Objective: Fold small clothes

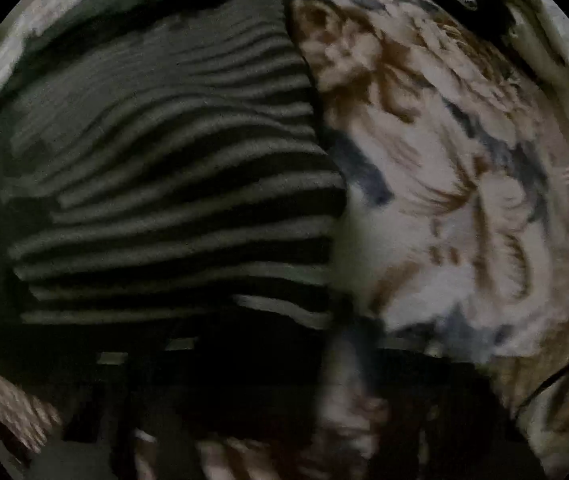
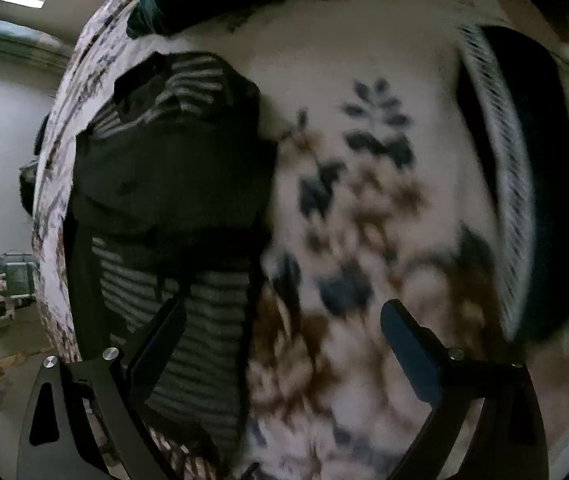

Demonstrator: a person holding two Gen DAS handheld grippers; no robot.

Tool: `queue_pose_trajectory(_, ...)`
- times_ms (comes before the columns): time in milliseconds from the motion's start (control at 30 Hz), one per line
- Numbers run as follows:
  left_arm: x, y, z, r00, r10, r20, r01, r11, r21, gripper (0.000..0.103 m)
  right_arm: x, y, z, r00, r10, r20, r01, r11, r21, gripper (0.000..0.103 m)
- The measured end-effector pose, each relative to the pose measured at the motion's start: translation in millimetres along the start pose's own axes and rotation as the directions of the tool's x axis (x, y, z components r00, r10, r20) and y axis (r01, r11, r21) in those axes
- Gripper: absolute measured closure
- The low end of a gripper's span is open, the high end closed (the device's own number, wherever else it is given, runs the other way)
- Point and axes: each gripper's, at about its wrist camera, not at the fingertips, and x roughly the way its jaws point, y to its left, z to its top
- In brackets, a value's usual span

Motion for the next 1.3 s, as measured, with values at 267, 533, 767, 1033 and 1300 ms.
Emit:
queue_pose_trajectory(267,-32.9,31.1,4.0,0.994,-0.005,0.108,0.014,0.997,-0.077,0.099,58.0,-11.8,99.0,0.988,0.145,0.057,-0.151,0.982,0.113,0.017)
queue_pose_trajectory(533,-62.9,45.9,-8.1,0.989,-0.056,0.134,0.083,0.976,-0.203,0.099,75.5,28.3,136.5,0.996,0.089,0.032,-0.088,0.996,-0.011,0.097)
queue_pose_trajectory(767,-114.4,110.2,-19.1,0.974,-0.089,0.209,0.159,0.924,-0.348,0.099,23.2,91.4,144.0,0.988,0.141,0.063,-0.137,0.988,-0.067,0.097)
queue_pose_trajectory(1033,-141.9,208.8,-52.5,0.961,-0.073,0.265,0.209,0.82,-0.533,0.099,3.8,219.6,165.7,0.992,0.096,0.083,-0.084,0.987,-0.138,0.097)
queue_pose_trajectory(1300,-110.9,321.6,-93.1,0.949,-0.13,0.287,0.299,0.663,-0.687,0.099,72.8,363.4,195.6,0.998,-0.007,0.069,0.02,0.981,-0.192,0.097)
